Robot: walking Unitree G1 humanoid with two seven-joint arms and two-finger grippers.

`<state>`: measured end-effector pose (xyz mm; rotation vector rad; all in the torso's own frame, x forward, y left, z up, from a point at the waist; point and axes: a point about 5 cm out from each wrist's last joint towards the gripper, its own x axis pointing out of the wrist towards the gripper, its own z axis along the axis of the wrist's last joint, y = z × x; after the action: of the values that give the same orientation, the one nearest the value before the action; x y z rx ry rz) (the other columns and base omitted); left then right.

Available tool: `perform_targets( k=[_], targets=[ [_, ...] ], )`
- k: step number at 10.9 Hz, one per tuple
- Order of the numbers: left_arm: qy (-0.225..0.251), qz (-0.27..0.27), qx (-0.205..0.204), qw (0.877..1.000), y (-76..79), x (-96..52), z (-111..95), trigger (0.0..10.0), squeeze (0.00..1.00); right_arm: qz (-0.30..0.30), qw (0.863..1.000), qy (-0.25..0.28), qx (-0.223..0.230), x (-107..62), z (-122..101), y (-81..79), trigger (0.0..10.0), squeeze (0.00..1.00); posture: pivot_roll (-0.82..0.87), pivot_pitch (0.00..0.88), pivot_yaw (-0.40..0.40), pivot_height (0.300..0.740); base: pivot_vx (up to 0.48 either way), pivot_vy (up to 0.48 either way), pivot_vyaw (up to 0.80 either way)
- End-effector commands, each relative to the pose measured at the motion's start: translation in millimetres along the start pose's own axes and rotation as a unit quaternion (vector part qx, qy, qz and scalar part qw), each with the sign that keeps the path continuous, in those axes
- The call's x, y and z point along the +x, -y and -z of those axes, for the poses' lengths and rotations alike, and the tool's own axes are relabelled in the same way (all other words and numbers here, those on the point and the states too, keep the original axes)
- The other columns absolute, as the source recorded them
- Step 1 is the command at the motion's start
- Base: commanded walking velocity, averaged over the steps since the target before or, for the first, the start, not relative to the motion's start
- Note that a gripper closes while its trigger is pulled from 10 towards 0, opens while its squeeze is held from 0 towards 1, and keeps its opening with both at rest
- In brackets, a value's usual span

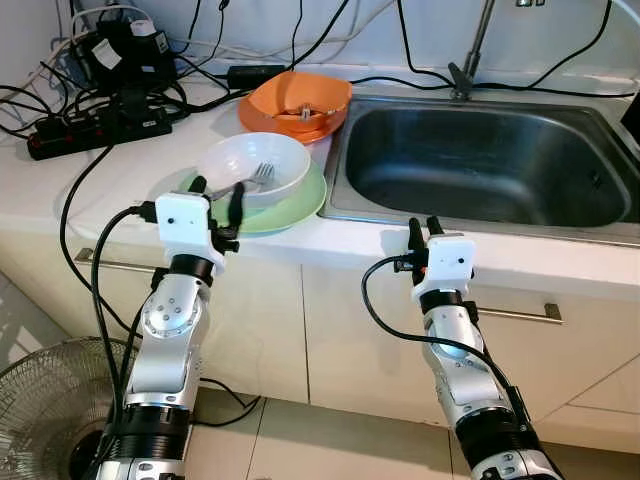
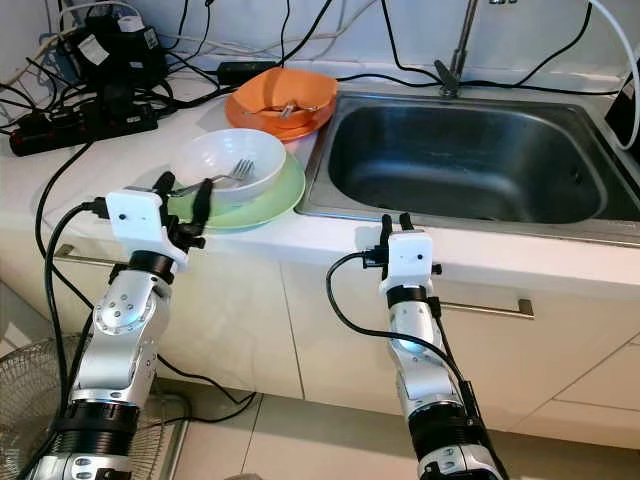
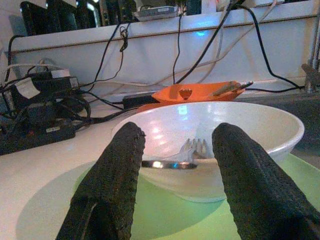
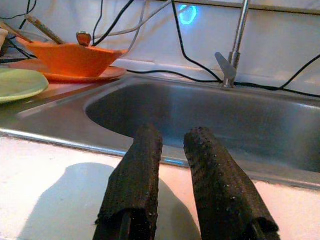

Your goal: Kitchen organization

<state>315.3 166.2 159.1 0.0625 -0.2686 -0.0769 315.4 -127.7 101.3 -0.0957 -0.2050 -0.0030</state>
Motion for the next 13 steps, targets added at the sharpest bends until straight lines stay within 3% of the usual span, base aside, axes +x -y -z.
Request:
perform_targets(
  k=[1, 9, 10, 13],
  targets=[
    [0.011, -0.006, -0.001, 1.0, -1.1, 4.3, -4.2, 0.0, 0.0, -0.003, 1.0, 0.0, -0.003, 1.7, -0.1, -1.2, 10.0, 0.0, 0.08, 0.0, 0.049, 0.74, 0.0, 0.0, 0.0],
    [0.02, -0.006, -0.006, 1.0, 1.9, 7.8, -5.9, 0.0, 0.0, -0.006, 1.0, -0.002, -0.001, 2.7, 0.2, -4.5, 10.0, 0.0, 0.09, 0.0, 0.05, 0.74, 0.0, 0.0, 0.0],
    [0.029, -0.003, -0.008, 1.0, 3.5, 9.2, -10.0, 0.0, 0.0, -0.005, 1.0, -0.002, 0.0, 2.9, 0.1, -4.5, 10.0, 0.0, 0.09, 0.0, 0.05, 0.74, 0.0, 0.0, 0.0],
    [0.107, 0.022, -0.006, 0.994, 17.4, 20.1, -50.2, 0.0, 0.0, -0.006, 1.0, -0.001, -0.001, 4.7, 0.1, -4.8, 10.0, 0.0, 0.09, 0.0, 0.052, 0.74, 0.0, 0.0, 0.0]
  ],
)
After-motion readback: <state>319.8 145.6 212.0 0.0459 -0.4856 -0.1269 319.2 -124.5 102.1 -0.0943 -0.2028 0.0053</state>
